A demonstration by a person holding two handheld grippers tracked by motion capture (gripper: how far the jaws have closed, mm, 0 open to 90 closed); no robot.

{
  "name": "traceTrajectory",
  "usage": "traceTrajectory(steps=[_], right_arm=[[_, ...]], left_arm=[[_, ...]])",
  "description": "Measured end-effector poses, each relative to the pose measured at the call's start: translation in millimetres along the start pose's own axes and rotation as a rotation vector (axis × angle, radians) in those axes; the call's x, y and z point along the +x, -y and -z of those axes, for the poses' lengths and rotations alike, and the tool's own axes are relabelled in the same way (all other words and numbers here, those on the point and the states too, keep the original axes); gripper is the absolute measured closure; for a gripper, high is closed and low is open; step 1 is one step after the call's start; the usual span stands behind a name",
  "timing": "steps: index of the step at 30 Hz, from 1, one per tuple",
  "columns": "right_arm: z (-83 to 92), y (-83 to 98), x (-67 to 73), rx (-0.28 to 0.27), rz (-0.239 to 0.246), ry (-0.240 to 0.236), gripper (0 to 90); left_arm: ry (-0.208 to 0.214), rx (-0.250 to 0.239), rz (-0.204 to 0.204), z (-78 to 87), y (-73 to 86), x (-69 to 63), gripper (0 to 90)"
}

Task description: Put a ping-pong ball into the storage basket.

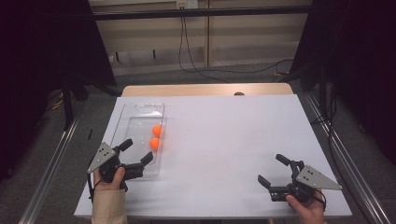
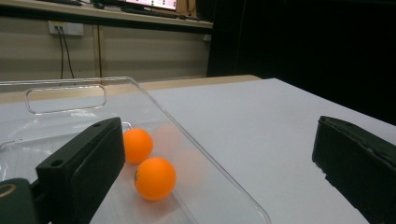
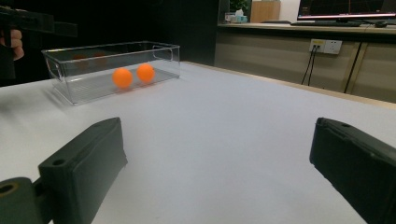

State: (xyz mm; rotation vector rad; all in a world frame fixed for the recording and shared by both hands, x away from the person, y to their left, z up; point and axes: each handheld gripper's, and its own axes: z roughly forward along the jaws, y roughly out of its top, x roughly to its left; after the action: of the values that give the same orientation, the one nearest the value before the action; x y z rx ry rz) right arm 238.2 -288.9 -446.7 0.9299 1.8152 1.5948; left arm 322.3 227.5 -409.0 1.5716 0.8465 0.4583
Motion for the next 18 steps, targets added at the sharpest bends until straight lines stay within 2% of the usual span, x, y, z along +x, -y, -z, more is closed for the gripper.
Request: traceTrajectory(steps=[18], right_arm=[[-0.3,0.2,1.1,0.004,0.002,0.000,2.9]], left_arm=[[-0.001,-0.009,-0.003,5.4,5.9,1.0,2.5]])
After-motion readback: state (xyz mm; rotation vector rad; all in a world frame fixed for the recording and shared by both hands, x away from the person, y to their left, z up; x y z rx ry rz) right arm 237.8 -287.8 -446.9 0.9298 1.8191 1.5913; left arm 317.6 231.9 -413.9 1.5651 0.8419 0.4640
